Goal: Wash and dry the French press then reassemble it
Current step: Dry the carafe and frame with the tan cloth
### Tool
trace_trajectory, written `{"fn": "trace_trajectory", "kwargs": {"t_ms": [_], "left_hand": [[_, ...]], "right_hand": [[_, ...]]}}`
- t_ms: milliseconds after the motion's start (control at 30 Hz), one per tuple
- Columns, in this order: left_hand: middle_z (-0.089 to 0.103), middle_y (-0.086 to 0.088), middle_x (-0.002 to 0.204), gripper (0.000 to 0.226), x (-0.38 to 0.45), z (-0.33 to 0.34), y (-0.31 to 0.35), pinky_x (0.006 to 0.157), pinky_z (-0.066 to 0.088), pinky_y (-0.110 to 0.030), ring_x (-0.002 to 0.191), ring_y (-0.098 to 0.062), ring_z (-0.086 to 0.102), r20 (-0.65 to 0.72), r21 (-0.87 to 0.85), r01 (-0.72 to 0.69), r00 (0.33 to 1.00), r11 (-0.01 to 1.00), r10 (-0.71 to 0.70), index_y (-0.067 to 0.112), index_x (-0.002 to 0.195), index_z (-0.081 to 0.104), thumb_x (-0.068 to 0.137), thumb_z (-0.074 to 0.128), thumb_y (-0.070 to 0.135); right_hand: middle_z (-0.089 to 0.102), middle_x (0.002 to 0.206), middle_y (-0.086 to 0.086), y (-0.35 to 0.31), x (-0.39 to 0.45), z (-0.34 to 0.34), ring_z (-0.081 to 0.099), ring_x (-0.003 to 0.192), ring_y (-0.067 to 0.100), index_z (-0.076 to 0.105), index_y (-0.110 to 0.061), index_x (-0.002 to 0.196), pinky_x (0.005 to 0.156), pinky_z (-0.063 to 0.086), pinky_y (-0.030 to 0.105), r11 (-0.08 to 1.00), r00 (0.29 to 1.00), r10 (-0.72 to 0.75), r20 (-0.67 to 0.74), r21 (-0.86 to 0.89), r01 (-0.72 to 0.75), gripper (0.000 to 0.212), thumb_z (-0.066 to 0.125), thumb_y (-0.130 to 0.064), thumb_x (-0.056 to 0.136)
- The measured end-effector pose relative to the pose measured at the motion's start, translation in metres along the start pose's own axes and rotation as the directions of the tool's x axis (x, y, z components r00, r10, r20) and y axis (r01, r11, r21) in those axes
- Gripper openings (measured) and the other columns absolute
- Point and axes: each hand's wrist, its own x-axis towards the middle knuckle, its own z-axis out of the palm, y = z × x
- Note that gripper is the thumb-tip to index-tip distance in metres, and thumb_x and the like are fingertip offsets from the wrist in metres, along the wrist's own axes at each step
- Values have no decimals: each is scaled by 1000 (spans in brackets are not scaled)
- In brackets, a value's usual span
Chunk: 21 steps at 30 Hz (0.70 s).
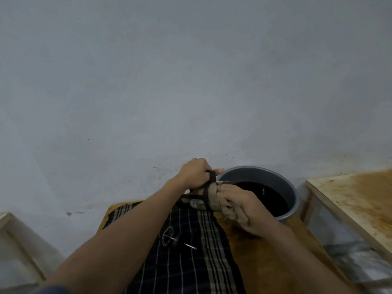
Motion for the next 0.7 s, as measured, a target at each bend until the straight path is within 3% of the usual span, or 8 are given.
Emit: {"fn": "trace_trajectory", "kwargs": {"t_ms": [100,267,333,400,433,500,600,700], "left_hand": [[33,0,42,65,0,-4,4,53,30,-27,42,-17,33,165,-112,67,985,991,-48,13,42,38,90,57,53],[42,0,48,64,-2,-5,30,55,37,-29,47,-17,41,168,279,-44,986,959,-4,13,49,38,91,48,60],[42,1,49,61,-6,0,32,55,37,-29,52,-21,45,51,352,-81,996,932,67,16,49,38,95,44,56],[42,1,52,60,-9,2,33,57,38,-30,58,-24,47,-38,422,-123,988,898,153,17,50,40,97,40,54],[44,0,53,59,-10,2,33,58,40,-31,60,-25,49,-58,432,-139,982,891,181,14,52,44,98,39,52],[53,-5,59,56,-9,0,30,60,43,-33,64,-28,54,-57,396,-146,981,906,183,10,58,53,98,40,47],[52,-8,55,61,-5,-3,20,56,41,-31,56,-25,50,36,252,-131,991,959,126,9,54,49,95,44,53],[42,-4,47,65,-4,-1,17,55,37,-29,48,-21,42,143,114,-81,988,990,64,10,49,43,92,46,59]], "right_hand": [[61,127,3,-12,11,-9,48,119,5,69,-14,110,105,27,5,974,955,-77,286,-184,134,27,55,-20,87],[64,107,4,-5,9,20,61,99,20,62,-16,108,87,51,35,976,932,212,295,-22,-216,18,56,-12,92],[70,110,6,-16,9,19,66,104,19,63,-12,114,88,53,31,663,858,419,297,546,-512,21,51,-8,97],[73,111,10,-17,10,24,69,106,20,63,-5,118,89,57,31,139,798,487,354,871,-471,27,44,-5,99],[74,108,10,-15,11,26,70,104,20,63,-5,117,87,58,30,81,797,499,341,897,-434,28,42,-4,100],[75,102,5,-15,11,29,70,101,20,66,-10,114,86,56,32,183,794,521,314,867,-463,29,41,-5,100],[68,101,-1,-3,5,23,64,97,17,67,-20,103,91,52,36,910,941,328,80,240,-337,24,47,-15,92],[63,114,-1,4,6,19,58,103,11,63,-16,115,90,50,28,983,967,37,252,-183,11,24,50,-15,95]]}}
